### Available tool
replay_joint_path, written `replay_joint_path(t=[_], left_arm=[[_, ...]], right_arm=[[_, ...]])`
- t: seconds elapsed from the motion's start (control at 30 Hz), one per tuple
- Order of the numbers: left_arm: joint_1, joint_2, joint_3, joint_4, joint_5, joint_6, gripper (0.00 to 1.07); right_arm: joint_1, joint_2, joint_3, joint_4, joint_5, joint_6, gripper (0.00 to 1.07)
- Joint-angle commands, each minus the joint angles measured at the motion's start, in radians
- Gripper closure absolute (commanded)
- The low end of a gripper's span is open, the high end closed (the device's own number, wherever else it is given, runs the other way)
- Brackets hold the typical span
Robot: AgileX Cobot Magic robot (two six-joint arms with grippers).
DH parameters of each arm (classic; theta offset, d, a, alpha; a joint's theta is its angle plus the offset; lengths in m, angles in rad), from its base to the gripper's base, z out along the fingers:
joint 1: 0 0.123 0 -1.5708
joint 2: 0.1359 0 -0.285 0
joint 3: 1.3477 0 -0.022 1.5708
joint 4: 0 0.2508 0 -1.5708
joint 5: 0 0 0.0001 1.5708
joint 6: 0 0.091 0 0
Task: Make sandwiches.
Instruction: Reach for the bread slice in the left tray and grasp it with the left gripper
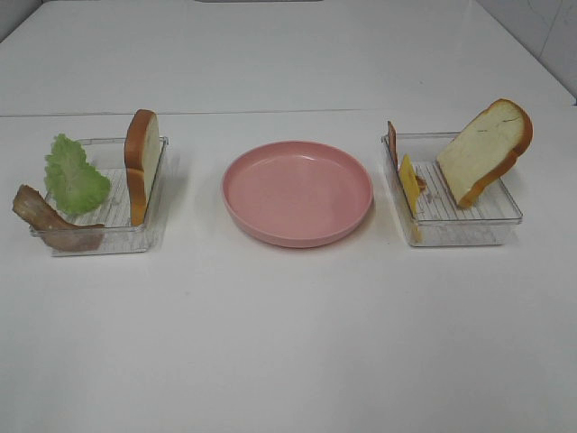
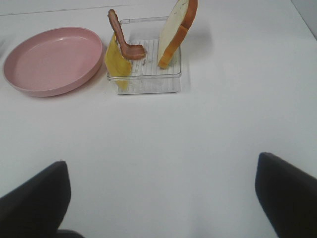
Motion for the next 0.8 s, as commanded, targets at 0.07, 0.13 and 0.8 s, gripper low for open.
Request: replay_joint_path(t=[0.07,0.13,0.8], left_arm=[[0.002,0.115,-0.051,0.022,0.026,-0.008,0.08],[0.002,0.273,-0.132,0.056,0.049,-0.008,0.08],[-0.001,1.465,-0.999,0.046,0.204,-0.038,0.08]], right_arm=[[-0.003,-0.031,0.003,-0.004,-0.01,-0.005,0.14],[-0.003,-0.031,0.003,-0.004,-0.01,-0.005,0.14],[-0.003,-0.031,0.003,-0.004,-0.01,-0.005,0.14]])
